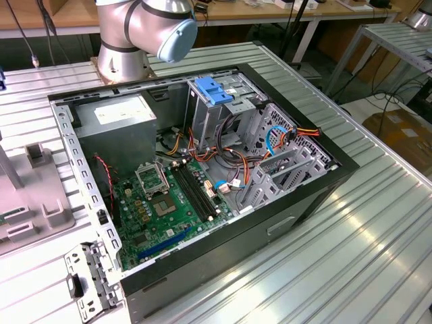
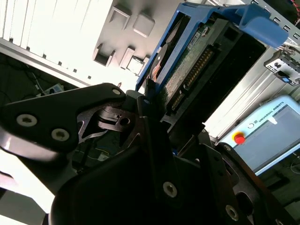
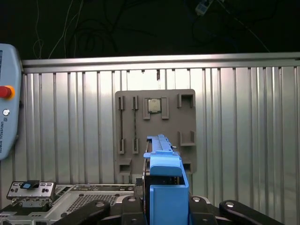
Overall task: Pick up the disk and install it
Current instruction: 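Pick up the disk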
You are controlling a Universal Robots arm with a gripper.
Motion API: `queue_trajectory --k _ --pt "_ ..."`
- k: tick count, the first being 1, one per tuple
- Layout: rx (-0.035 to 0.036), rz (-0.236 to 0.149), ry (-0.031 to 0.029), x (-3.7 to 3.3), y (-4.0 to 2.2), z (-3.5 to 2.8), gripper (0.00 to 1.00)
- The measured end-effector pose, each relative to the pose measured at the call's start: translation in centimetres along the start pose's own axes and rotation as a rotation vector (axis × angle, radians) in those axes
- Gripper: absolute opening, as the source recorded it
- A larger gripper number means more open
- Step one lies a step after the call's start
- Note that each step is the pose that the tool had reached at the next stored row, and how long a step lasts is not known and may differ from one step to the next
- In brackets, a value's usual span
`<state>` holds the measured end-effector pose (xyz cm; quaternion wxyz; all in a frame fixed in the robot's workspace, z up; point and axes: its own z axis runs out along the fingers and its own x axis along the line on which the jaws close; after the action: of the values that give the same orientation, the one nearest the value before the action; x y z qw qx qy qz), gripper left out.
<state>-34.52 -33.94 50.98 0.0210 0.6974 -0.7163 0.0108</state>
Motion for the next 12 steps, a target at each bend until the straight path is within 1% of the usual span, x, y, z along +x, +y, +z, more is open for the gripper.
queue_trajectory --k 5,7,12 --pt "0.0000 0.000 -0.0001 -0.01 -0.50 0.00 0.36" --pt "-0.0002 0.000 -0.0001 0.05 -0.83 -0.01 0.36" --pt "-0.0006 0.000 0.0000 0.33 -1.17 0.00 0.36"
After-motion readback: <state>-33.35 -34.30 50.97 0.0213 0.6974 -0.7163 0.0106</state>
